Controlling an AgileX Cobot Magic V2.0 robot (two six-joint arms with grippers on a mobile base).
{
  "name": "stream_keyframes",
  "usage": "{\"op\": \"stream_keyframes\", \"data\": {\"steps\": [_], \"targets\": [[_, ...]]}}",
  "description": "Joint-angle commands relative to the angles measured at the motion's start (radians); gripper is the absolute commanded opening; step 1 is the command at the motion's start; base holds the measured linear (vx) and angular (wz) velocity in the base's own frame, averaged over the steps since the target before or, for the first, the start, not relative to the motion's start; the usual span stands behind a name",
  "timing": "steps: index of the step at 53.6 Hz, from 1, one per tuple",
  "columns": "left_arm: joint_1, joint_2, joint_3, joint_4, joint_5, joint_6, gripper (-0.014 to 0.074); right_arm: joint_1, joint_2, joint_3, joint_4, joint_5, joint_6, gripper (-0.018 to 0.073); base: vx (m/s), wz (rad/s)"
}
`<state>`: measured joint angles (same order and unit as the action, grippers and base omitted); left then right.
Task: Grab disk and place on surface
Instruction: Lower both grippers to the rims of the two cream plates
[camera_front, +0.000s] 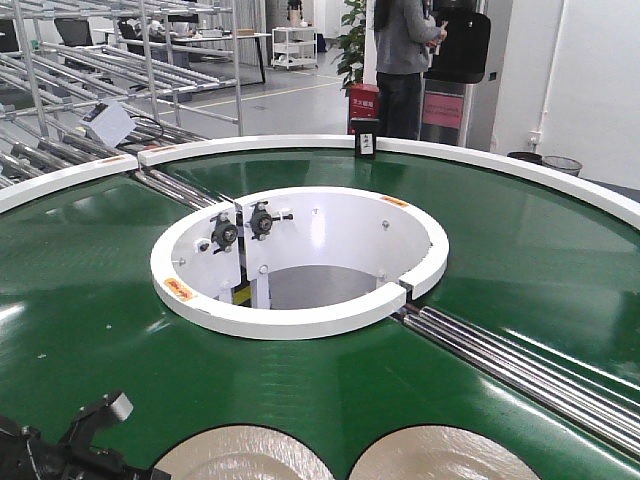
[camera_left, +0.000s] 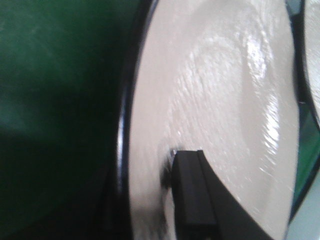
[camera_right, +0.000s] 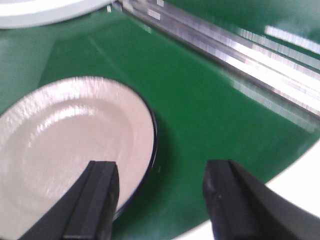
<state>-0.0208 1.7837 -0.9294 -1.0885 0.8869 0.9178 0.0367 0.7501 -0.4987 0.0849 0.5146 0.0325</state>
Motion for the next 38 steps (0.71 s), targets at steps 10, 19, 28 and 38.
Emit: {"op": "stream_keyframes", "data": {"steps": [10,19,28,38], "targets": [[-0.010,-0.209,-0.016,-0.042,-0.035,-0.012,-0.0006,-0.032,0.221,-0.216,0.011,0.214,0.069,0.0449,0.00,0.00],[-0.007,-0.321,-0.016,-0.036,-0.059,-0.130,-0.0004,-0.166,0.435,-0.377,0.062,0.266,0.012,0.0449,0.00,0.00],[0.002,-0.398,-0.016,-0.038,-0.070,-0.227,-0.0004,-0.268,0.620,-0.453,0.341,0.268,-0.299,0.0449,0.00,0.00],[0.002,-0.444,-0.016,-0.042,-0.093,-0.345,-0.0004,-0.267,0.776,-0.454,0.598,0.275,-0.638,0.0449,0.00,0.00]]}}
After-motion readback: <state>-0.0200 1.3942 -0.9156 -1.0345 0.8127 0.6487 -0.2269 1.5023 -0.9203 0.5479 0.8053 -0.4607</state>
